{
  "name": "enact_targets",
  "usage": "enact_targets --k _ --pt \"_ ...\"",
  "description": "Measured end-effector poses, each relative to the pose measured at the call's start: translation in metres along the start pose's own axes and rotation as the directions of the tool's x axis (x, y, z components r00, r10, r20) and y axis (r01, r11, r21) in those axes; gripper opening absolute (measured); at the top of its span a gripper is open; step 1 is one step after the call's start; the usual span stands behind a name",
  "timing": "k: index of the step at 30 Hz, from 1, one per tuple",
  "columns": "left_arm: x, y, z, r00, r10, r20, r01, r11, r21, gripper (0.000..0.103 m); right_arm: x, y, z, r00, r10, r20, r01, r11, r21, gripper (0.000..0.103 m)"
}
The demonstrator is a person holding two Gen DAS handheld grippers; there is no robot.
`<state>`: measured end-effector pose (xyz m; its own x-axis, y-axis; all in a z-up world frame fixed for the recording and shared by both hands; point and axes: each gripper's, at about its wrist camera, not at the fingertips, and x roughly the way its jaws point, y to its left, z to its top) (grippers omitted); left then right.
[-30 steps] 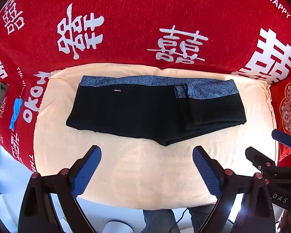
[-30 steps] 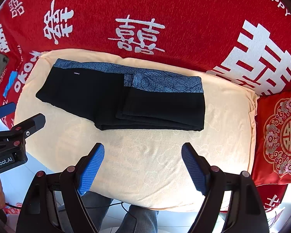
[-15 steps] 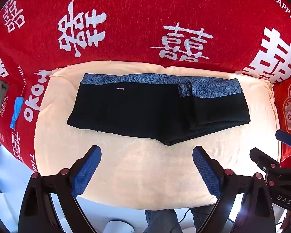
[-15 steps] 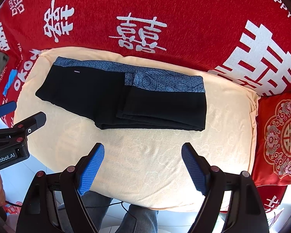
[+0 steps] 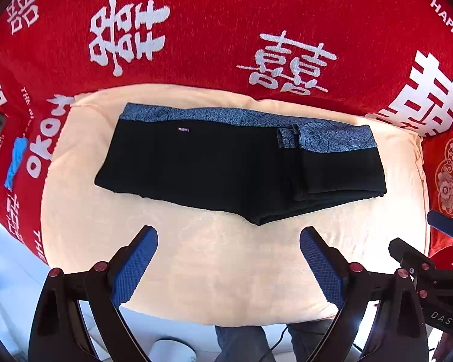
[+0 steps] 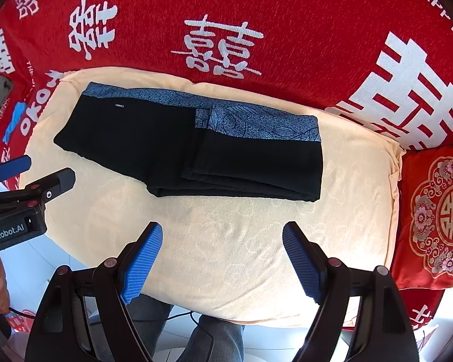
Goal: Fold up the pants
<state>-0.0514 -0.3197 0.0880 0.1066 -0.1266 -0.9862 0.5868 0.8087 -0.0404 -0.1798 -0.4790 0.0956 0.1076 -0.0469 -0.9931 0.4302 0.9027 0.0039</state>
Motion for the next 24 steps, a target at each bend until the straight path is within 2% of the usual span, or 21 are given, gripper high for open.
enact_targets --k 9,18,24 --pt "0.023 0.021 -0.004 0.998 -0.030 -0.057 0.025 0.997 -0.078 0.096 0.006 0.009 0.001 1.000 -0.002 -0.022 0.001 1.000 -0.027 0.084" --pt "0.036 0.037 -0.003 0.997 -0.022 -0.068 0.014 0.993 -0.117 0.096 0.011 0.013 0.005 0.999 -0.007 -0.033 0.005 0.999 -0.045 0.084" --pt "0.047 0.051 0.000 0.995 -0.073 -0.074 0.060 0.985 -0.160 0.096 0.019 0.016 0.006 0.999 -0.002 -0.047 0.000 0.998 -0.056 0.084"
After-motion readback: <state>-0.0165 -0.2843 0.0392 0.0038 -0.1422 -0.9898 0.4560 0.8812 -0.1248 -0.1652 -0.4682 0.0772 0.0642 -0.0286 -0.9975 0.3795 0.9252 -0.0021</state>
